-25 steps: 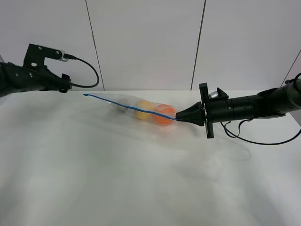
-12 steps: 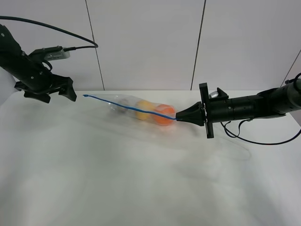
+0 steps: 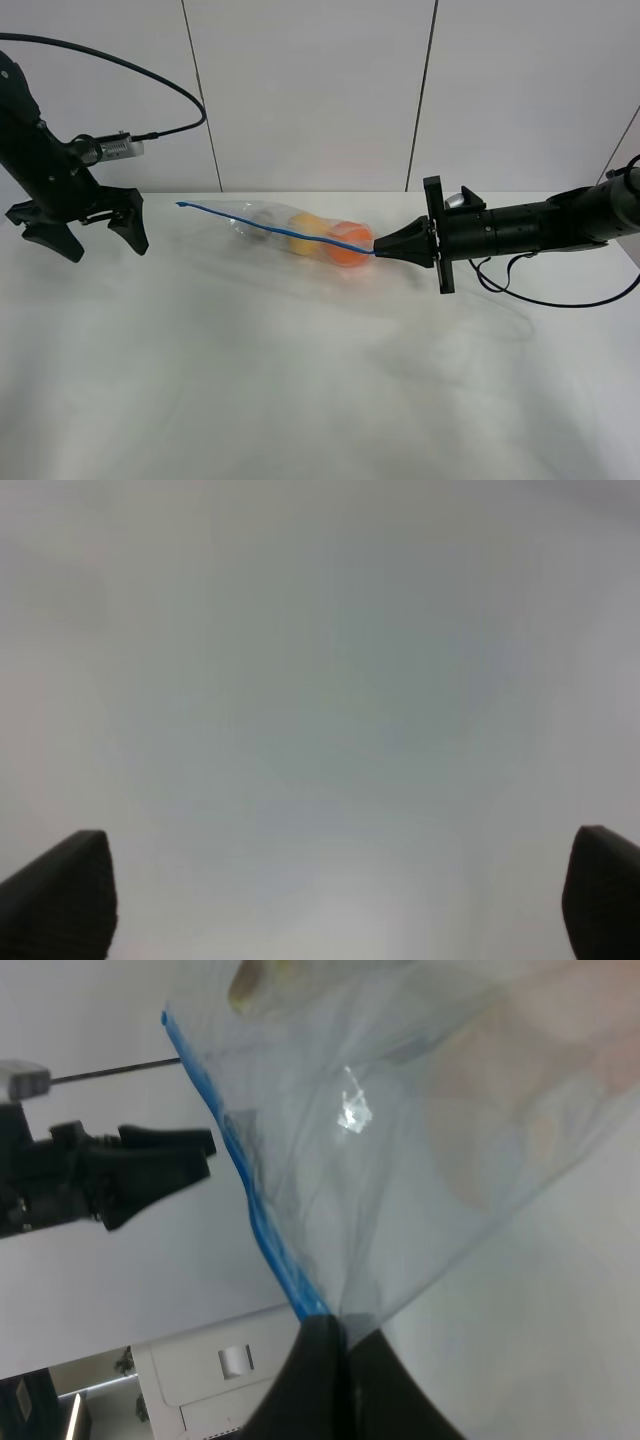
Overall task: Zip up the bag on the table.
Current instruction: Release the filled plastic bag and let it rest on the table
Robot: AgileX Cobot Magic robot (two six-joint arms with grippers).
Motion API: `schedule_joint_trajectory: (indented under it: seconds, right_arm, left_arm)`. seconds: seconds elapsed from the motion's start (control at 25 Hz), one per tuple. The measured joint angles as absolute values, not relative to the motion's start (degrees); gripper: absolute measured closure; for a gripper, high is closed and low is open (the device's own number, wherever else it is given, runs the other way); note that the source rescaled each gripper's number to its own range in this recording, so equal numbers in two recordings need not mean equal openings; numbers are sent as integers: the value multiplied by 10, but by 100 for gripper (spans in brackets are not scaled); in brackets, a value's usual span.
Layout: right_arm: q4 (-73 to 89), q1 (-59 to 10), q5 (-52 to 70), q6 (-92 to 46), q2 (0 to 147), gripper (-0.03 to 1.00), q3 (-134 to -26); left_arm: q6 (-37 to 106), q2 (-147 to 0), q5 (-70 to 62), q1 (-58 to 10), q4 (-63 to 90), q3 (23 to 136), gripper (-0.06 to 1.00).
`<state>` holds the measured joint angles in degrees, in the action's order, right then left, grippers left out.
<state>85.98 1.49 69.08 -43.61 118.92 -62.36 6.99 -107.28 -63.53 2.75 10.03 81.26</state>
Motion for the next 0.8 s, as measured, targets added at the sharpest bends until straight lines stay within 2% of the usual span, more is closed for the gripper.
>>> schedule_joint_trajectory:
  seconds: [0.12,0.36,0.8]
  right_arm:
    - [860,15,691,-436,1189,97,-624]
    - [860,15,691,-436,1189,97,-624]
    - [860,15,691,-436,1189,97,-624]
  left_arm:
    - [59,-1070,-685,28,100,813,-6]
    - [56,-1020,-693,28,97,784,-6]
    - [57,-732,-695,28,68,580,-6]
